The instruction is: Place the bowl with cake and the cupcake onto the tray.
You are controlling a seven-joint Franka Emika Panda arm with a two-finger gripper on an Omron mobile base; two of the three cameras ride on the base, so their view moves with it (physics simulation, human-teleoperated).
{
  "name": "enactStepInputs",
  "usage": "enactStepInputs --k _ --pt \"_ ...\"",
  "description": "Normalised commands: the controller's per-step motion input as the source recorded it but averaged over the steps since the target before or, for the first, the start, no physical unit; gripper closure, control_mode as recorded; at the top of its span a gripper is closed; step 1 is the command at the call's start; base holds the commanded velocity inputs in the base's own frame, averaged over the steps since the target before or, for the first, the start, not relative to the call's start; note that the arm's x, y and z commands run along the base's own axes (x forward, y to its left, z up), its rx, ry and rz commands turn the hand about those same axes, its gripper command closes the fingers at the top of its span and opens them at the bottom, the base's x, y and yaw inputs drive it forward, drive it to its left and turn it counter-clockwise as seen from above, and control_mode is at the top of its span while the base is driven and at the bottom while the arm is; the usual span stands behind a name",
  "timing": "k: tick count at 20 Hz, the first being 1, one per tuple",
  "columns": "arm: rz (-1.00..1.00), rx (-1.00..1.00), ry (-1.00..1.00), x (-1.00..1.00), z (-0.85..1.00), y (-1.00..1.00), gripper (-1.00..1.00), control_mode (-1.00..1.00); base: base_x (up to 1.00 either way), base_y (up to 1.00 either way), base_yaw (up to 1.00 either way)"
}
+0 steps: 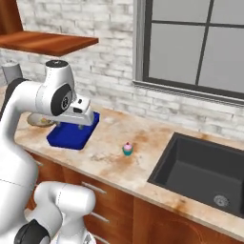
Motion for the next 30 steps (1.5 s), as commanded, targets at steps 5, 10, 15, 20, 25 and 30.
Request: enactStepInputs --k 5,10,15,20,25,30 --pt "0.0 0.0 0.0 0.0 0.0 0.0 -1.0 1.0 0.07 0.68 -0.31" --pt "0.0 0.0 0.0 0.0 0.0 0.0 -1.0 1.0 0.02 1.0 -0.17" --pt "0.0 0.0 0.0 0.0 0.0 0.0 -1.0 1.0 0.56 0.4 -0.2" --pt "0.0 0.0 0.0 0.0 0.0 0.0 -1.0 1.0 0.31 -0.11 -0.13" --pt "0.0 0.0 0.0 0.0 0.0 0.0 -1.0 1.0 0.01 0.0 -0.05" --pt "0.0 0.0 0.0 0.0 0.0 0.0 -1.0 1.0 0.0 0.0 0.0"
